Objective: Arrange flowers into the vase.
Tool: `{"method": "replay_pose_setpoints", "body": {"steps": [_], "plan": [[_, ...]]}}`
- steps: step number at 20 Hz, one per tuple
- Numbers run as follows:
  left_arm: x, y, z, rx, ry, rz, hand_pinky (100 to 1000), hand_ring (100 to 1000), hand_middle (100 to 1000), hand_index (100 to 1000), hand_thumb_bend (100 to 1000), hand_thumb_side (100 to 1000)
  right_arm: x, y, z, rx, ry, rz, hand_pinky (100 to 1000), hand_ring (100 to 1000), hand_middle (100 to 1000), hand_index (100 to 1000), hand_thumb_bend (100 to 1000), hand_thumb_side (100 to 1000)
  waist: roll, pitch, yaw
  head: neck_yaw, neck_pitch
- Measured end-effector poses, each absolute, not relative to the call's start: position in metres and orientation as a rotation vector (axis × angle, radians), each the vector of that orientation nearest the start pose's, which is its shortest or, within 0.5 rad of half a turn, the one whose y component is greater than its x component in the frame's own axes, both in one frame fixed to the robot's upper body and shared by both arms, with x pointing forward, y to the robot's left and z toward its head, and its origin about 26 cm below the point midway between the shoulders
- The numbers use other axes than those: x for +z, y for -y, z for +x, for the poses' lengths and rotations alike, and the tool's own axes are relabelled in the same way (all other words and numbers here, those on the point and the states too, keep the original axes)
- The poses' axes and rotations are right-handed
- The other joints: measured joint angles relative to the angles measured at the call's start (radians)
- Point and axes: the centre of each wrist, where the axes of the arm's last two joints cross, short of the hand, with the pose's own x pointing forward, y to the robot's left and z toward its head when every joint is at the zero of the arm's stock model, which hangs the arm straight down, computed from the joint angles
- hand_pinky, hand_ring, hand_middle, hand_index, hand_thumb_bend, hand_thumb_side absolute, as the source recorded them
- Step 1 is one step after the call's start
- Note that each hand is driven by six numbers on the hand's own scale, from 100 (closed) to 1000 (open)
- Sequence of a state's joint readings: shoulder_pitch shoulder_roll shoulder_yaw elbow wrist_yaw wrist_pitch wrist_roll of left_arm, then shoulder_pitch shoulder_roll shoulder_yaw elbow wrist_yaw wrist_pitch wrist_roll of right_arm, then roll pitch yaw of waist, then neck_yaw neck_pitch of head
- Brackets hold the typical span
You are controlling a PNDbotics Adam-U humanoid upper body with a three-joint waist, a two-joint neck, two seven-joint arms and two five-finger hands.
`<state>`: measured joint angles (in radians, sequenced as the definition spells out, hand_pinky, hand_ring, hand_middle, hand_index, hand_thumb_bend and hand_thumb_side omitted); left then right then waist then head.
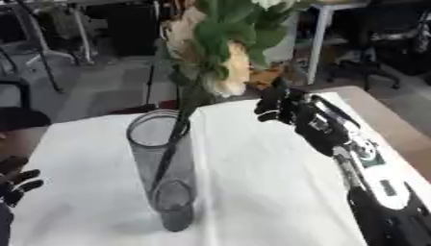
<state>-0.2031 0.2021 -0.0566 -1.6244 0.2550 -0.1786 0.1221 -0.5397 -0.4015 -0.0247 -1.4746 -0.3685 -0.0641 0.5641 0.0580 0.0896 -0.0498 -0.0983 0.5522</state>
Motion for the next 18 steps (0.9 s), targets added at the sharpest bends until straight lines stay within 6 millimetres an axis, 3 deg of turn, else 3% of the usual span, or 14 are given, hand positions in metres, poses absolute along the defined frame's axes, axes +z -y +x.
{"method": "replay_pose_setpoints", "body": {"steps": [18], "plan": [[0.0708,-0.2540,0.3236,0.072,1.985,-0.079,706,697,753,809,981,876,0.1675,0.3042,0.3836,0.692,1.978,0.417,771,756,673,755,828,613,0.000,0.000,-0.007,0.003,-0.021]]}}
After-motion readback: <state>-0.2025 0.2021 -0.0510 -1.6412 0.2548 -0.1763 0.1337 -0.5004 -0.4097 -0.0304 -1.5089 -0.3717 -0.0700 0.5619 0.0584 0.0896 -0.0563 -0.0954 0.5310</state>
